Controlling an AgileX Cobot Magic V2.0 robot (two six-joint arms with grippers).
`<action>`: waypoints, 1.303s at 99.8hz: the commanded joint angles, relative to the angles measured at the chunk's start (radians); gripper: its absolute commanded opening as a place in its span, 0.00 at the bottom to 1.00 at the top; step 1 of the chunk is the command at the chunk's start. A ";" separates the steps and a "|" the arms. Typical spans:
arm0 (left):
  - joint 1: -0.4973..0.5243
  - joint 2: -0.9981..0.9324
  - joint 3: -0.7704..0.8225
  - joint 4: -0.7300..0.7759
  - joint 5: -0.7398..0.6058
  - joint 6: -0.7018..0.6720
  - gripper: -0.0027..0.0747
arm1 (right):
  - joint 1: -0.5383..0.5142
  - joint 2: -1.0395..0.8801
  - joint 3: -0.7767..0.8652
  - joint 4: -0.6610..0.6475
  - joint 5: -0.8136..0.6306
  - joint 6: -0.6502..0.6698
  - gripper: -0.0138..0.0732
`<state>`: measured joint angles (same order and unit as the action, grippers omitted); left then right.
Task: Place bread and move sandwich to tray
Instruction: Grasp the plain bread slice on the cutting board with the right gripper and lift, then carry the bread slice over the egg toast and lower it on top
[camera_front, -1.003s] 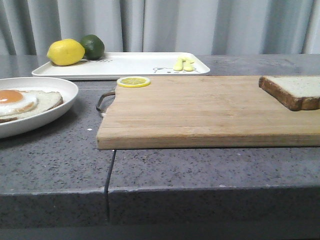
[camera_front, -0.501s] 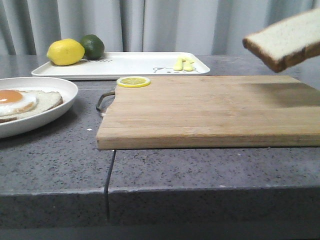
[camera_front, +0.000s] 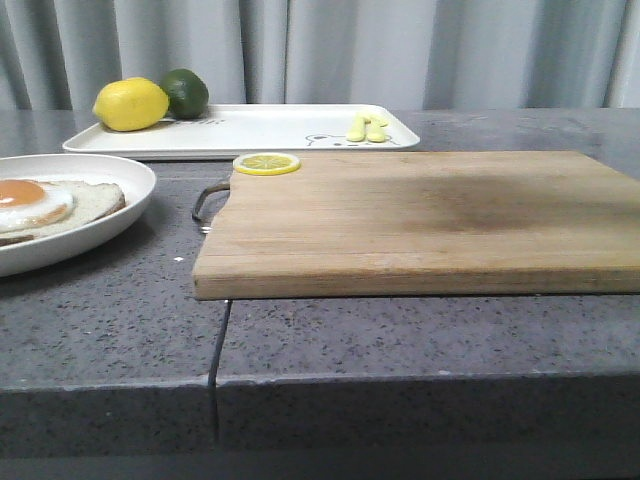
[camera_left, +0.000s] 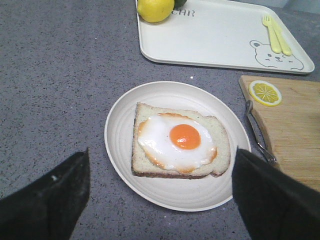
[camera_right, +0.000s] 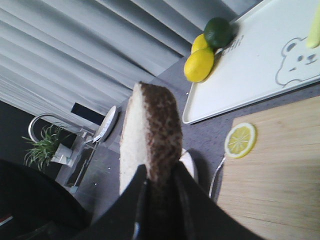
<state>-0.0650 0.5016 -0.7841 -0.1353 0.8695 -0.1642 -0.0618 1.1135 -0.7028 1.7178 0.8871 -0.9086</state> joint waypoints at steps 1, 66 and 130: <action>-0.003 0.013 -0.033 -0.014 -0.063 -0.006 0.74 | 0.114 -0.022 -0.028 0.141 -0.094 0.000 0.09; -0.003 0.013 -0.033 -0.014 -0.063 -0.006 0.74 | 0.662 0.186 -0.265 0.164 -0.537 0.032 0.09; -0.003 0.013 -0.033 -0.014 -0.063 -0.006 0.74 | 0.893 0.601 -0.610 0.164 -0.696 0.093 0.09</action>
<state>-0.0650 0.5016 -0.7841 -0.1353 0.8695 -0.1642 0.8246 1.7423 -1.2616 1.8115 0.1945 -0.8241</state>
